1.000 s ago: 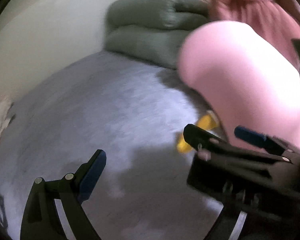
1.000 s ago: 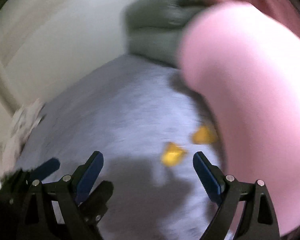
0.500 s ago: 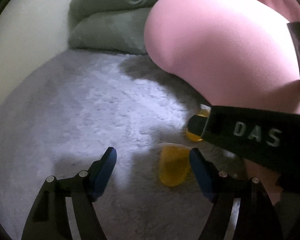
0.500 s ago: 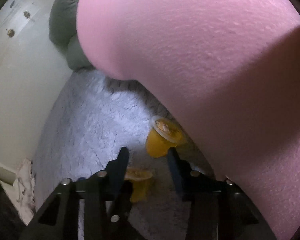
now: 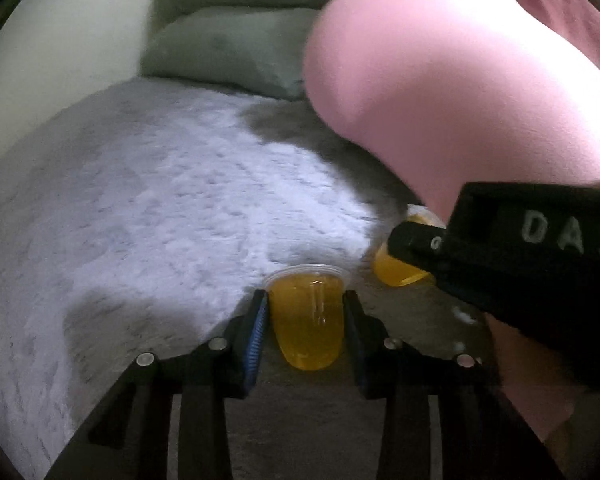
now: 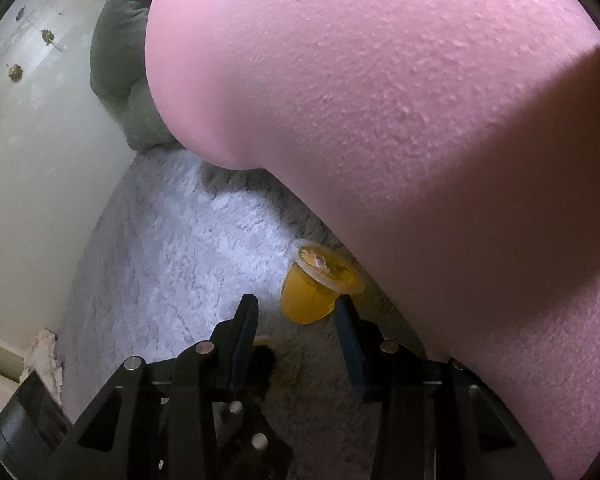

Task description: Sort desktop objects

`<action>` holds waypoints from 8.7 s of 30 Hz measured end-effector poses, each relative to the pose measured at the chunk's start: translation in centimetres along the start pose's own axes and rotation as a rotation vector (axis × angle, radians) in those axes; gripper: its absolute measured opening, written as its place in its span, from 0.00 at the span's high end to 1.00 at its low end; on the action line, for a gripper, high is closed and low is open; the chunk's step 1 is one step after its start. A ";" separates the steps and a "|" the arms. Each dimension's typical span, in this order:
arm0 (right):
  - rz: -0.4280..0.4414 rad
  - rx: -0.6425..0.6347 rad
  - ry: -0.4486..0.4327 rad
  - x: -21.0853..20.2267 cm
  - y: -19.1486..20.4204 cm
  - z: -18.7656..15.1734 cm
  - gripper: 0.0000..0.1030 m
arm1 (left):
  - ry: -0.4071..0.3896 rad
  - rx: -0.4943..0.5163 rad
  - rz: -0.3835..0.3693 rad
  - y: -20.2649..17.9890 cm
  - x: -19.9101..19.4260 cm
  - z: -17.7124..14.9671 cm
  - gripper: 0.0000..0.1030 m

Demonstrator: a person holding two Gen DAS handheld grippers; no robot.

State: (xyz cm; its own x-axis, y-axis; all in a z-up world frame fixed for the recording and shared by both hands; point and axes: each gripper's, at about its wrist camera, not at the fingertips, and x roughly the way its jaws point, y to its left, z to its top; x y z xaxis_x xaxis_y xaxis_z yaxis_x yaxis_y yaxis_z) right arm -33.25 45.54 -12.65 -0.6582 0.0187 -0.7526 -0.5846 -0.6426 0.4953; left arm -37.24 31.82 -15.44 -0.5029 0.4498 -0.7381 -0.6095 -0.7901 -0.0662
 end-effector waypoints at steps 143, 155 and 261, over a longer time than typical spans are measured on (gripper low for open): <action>1.028 -1.265 0.501 -20.0 37.3 -51.4 0.53 | -0.082 -1.223 1.117 30.0 -52.2 -35.6 0.14; 0.807 -1.165 -0.050 -27.0 32.9 -43.8 0.34 | -0.131 -0.871 0.783 27.0 -48.3 -26.4 0.15; 0.220 -0.877 0.221 -16.7 3.5 -38.9 0.00 | 0.123 -0.629 0.734 3.7 -31.2 -35.2 0.00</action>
State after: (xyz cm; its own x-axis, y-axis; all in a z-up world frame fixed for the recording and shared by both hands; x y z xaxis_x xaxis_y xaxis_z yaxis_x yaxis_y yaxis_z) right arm -5.85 13.20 -15.22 -0.5533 -0.2608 -0.7911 0.1699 -0.9651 0.1993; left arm -2.22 0.23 -16.23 -0.5380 -0.2614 -0.8014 0.2865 -0.9508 0.1178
